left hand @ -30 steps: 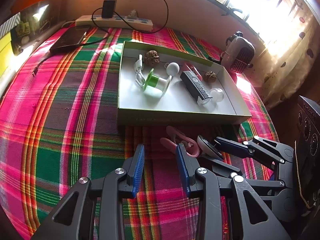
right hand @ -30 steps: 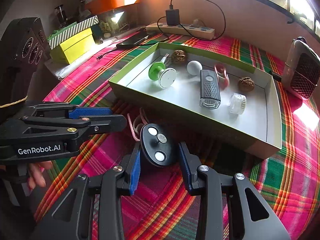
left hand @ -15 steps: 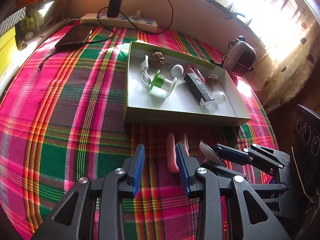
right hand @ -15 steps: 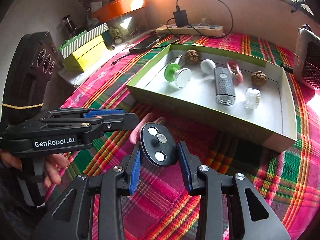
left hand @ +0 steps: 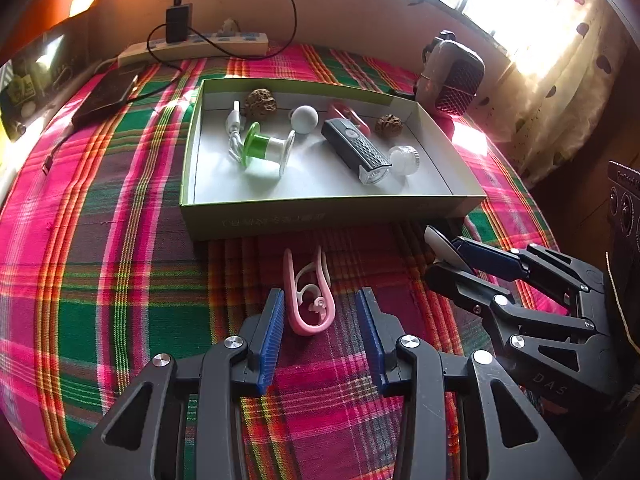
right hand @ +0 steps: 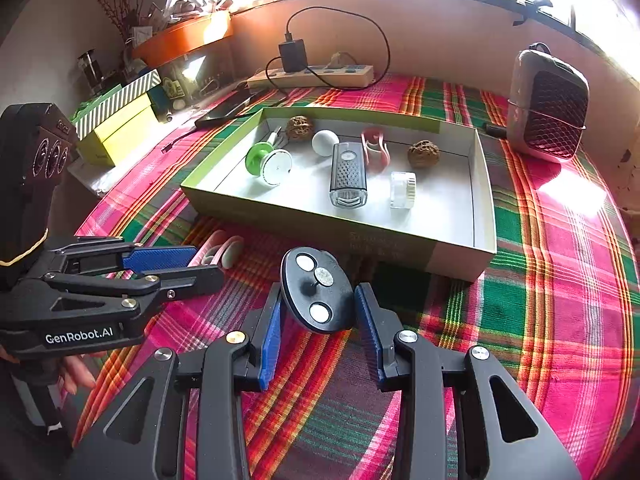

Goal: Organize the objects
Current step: 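Close the left tool on the pink hook clip while the right tool holds the fob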

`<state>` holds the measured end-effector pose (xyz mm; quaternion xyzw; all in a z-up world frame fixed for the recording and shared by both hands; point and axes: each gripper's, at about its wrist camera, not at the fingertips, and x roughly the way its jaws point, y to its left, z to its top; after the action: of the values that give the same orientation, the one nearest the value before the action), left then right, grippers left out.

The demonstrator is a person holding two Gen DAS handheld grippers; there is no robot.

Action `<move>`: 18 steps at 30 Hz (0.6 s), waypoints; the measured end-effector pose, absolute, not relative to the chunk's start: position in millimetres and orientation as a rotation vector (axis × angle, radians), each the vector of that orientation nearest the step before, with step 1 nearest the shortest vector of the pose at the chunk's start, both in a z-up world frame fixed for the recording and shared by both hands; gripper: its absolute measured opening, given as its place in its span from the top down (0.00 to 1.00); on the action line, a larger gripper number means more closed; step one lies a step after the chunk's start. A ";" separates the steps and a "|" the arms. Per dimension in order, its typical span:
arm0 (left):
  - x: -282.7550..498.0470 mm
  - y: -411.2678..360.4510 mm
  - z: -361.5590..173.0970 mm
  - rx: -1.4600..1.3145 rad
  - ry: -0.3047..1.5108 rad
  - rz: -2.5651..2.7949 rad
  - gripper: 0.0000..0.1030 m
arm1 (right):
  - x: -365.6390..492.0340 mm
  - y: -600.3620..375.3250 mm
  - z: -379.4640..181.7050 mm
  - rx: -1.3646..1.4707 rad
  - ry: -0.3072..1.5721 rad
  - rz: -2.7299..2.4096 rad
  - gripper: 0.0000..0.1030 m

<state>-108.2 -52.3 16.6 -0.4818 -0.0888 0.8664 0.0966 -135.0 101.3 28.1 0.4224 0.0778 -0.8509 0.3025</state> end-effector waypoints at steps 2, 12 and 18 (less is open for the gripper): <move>-108.8 -49.3 14.6 -1.438 -0.235 2.574 0.66 | -134.5 102.1 28.3 1.118 0.210 -2.260 0.64; -108.9 -42.8 13.5 -1.422 -0.134 2.645 0.66 | -132.6 102.9 24.3 1.120 0.265 -2.316 0.64; -108.9 -44.2 12.9 -1.406 -0.142 2.663 0.66 | -131.0 104.0 21.3 1.130 0.279 -2.332 0.64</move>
<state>-108.9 -44.2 12.9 -0.4656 -0.0469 0.8815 0.0635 -131.0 104.0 21.3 0.4180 0.1032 -0.8630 0.2643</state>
